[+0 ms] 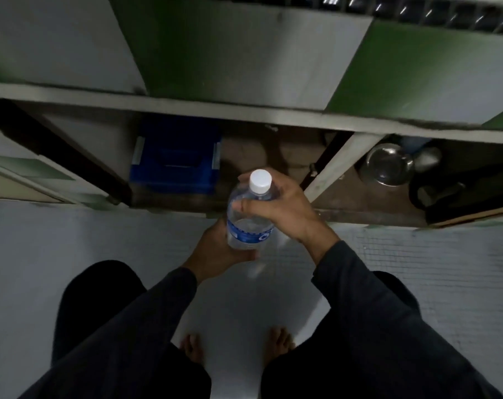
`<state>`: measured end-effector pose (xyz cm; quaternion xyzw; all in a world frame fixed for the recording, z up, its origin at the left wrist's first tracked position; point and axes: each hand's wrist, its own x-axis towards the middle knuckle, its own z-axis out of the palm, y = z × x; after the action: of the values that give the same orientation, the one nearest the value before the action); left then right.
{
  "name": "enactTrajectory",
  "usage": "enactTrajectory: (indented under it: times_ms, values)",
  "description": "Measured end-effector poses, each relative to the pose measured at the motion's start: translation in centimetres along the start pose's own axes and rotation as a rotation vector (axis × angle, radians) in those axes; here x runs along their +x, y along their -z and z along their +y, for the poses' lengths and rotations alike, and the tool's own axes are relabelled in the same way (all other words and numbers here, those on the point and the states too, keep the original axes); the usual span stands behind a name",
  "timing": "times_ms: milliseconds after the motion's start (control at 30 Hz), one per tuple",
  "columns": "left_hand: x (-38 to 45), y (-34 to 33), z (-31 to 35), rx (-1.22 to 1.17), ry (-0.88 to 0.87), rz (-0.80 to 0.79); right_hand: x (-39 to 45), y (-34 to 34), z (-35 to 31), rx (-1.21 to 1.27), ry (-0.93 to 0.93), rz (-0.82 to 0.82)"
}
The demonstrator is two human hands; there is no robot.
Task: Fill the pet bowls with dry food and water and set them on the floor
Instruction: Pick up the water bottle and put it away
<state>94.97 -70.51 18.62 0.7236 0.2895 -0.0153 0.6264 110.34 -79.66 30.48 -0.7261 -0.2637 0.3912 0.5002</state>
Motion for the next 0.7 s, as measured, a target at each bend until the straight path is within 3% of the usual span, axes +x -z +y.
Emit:
enactTrajectory:
  times_ms: [267, 700]
  values:
    - [5.3, 0.2, -5.5, -0.017, -0.072, 0.022, 4.8, -1.5, 6.1, 0.031, 0.095, 0.014]
    - [11.4, 0.7, -7.2, -0.085, -0.071, -0.003, 10.0, -0.2, 8.2, 0.027, 0.143, 0.022]
